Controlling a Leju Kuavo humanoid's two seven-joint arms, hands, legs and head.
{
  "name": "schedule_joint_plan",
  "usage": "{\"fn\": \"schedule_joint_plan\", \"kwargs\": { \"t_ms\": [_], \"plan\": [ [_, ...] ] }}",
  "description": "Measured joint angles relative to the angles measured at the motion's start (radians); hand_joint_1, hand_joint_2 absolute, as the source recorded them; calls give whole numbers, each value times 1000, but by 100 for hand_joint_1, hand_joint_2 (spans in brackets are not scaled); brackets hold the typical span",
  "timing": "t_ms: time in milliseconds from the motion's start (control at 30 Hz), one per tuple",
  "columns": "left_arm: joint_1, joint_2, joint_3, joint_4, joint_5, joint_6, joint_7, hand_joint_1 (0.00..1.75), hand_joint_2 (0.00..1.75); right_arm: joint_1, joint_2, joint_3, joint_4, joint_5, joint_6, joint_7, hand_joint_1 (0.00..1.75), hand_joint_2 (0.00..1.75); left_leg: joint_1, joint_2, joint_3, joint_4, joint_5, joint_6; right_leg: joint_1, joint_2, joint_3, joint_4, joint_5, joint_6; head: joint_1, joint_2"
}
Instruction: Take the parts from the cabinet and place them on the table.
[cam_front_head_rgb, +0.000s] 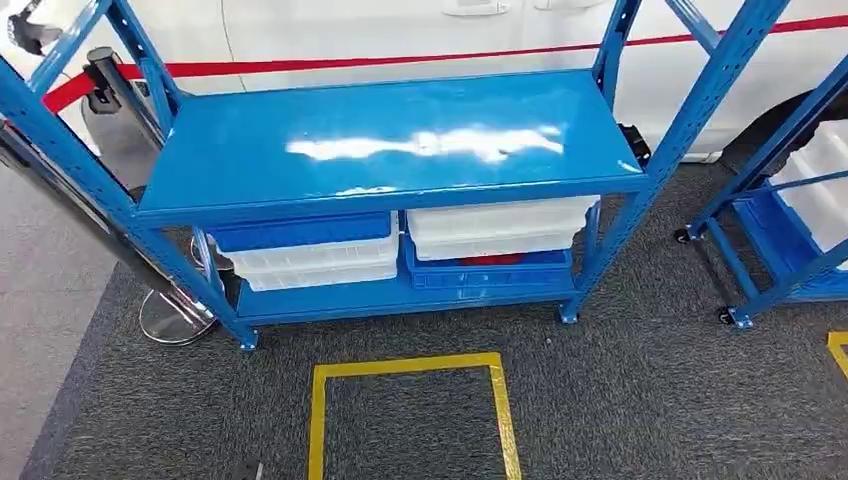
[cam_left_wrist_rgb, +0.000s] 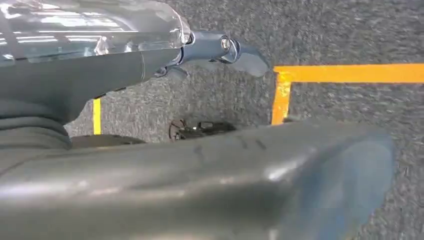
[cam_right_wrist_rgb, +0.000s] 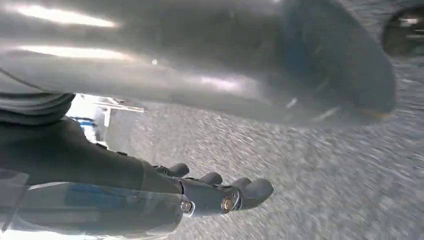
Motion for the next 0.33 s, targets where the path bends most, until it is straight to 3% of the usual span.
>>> {"fn": "schedule_joint_plan", "kwargs": {
  "t_ms": [33, 67, 100, 167, 200, 233, 300, 333],
  "plan": [
    [0, 0, 0, 0, 0, -1, 4, 0, 0, 0, 0, 0, 0, 0, 0, 2, 0, 0, 3, 2, -23, 19, -27, -3, 0, 0, 9, 0, -8, 1, 0, 0],
    [1, 0, 0, 0, 0, -1, 7, 0, 0, 0, 0, 0, 0, 0, 0, 3, 0, 0, 5, 3, -30, 10, -23, -4, 0, 0, 18, 0, -14, 2, 0, 0],
    [1, 0, 0, 0, 0, -1, 8, 0, 0, 0, 0, 0, 0, 0, 1, 3, 0, 0, 6, 4, -23, -40, 22, -4, 0, 0, 30, 0, -23, 3, 0, 0],
    [0, 0, 0, 0, -1, -1, 8, 0, 0, -2, 2, -1, 0, 0, 1, 3, 0, 0, 5, 6, 26, -204, 159, 5, 0, 0, 53, 0, -36, 8, 0, 0],
    [0, 0, 0, 0, -1, -1, 10, 0, 0, 2, 4, -1, 0, -1, 1, 3, 0, 0, 3, 9, 41, -260, 192, 13, 0, -1, 56, -2, -40, 11, 0, 0],
    [-2, 1, 0, 0, -2, 0, 14, 0, 0, 0, 5, -1, 1, -2, 1, 4, 0, 0, -5, 9, 35, -265, 147, 17, 2, 1, 57, 1, -41, 15, 0, 0],
    [-2, 0, 0, 0, -4, 3, 19, 0, 0, -2, 5, -1, 1, -3, 3, 5, 0, 0, -6, 7, 36, -266, 178, 30, 2, 0, 56, 0, -46, 29, 0, 0],
    [-2, 0, 0, 0, -5, 4, 21, 0, 0, -2, 5, -1, 1, -3, 3, 6, 0, 0, -7, 6, 38, -268, 181, 35, 2, 0, 61, -6, -45, 37, 0, 0]
  ]
}}
